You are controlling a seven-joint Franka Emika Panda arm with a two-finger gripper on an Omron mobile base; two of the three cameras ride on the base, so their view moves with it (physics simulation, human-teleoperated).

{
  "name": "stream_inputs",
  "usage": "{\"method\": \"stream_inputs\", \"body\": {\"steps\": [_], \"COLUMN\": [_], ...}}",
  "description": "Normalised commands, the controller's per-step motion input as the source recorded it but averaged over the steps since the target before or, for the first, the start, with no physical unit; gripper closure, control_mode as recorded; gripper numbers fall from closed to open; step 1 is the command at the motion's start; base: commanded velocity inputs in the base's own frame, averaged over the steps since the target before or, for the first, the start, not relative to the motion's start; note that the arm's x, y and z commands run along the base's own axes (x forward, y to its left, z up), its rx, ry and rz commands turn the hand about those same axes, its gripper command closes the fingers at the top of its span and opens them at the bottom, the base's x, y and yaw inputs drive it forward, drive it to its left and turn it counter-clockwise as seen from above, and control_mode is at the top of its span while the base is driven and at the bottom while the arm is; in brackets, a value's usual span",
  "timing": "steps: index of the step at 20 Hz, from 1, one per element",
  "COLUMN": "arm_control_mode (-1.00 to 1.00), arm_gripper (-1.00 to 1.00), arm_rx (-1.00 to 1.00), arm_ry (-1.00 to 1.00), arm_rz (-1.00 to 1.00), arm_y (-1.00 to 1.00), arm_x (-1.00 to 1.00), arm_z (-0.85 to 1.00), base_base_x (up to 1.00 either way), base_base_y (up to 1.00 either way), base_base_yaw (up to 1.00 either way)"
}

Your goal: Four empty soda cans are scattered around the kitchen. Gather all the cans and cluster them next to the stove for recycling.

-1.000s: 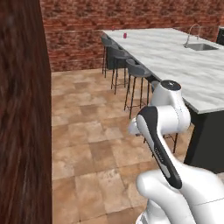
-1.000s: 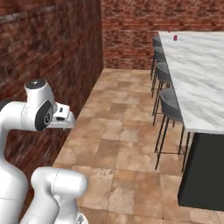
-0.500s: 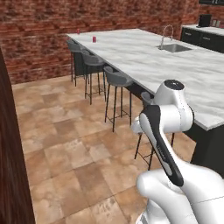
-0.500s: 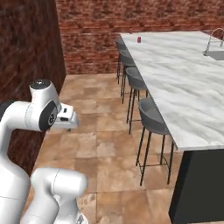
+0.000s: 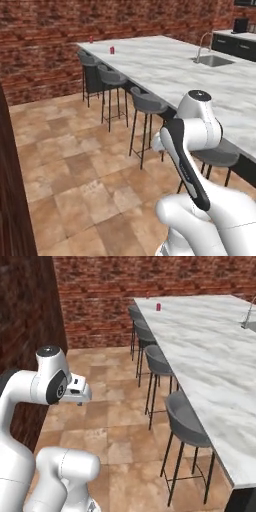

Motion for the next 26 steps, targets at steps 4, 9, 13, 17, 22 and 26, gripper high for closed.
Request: {"method": "stream_inputs", "body": {"steps": [4, 9, 13, 17, 22, 26], "arm_control_mode": [1.00, 1.00, 1.00, 1.00, 1.00, 1.00], "arm_gripper": [-1.00, -1.00, -1.00, -1.00, -1.00, -1.00], "arm_rx": [0.00, 0.00, 0.00, 0.00, 0.00, 0.00], "arm_ry": [0.00, 0.00, 0.00, 0.00, 0.00, 0.00], "arm_rz": [0.00, 0.00, 0.00, 0.00, 0.00, 0.00], "arm_y": [0.00, 0.00, 0.00, 0.00, 0.00, 0.00], "arm_x": [0.00, 0.00, 0.00, 0.00, 0.00, 0.00], "arm_z": [0.00, 0.00, 0.00, 0.00, 0.00, 0.00], "base_base_x": [1.00, 1.00, 1.00, 1.00, 1.00, 1.00], "base_base_y": [0.59, 0.63, 0.66, 0.59, 0.58, 0.57], "base_base_yaw": [-0.03, -0.05, -0.03, -0.05, -0.07, -0.07]}}
